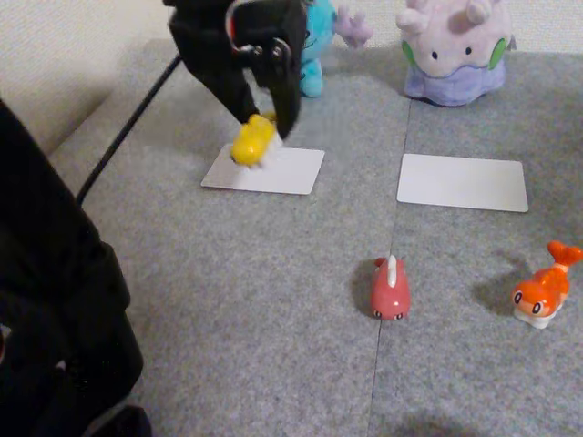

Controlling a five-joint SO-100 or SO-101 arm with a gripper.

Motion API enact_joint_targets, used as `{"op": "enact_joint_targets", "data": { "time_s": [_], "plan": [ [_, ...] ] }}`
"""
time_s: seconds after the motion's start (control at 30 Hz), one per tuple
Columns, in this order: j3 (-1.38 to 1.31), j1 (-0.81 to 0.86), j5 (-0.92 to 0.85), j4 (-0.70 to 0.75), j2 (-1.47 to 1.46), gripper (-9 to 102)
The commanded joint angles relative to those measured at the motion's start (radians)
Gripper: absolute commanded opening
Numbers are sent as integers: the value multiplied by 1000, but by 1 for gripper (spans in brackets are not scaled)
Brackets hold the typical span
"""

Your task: Wooper wants to eat egg sudhi, and Goomy wants to eat shrimp sushi

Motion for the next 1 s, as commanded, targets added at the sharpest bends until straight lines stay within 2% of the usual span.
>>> {"op": "enact_joint_targets", "data": {
  "time_s": [0.0, 0.4, 0.7, 0.97],
  "plan": [
    [-127, -64, 46, -8, -92, 3],
    [-583, -71, 60, 12, -663, 2],
    [-666, -87, 64, -3, -752, 3],
    [-666, -89, 54, 17, -752, 24]
  ]
}}
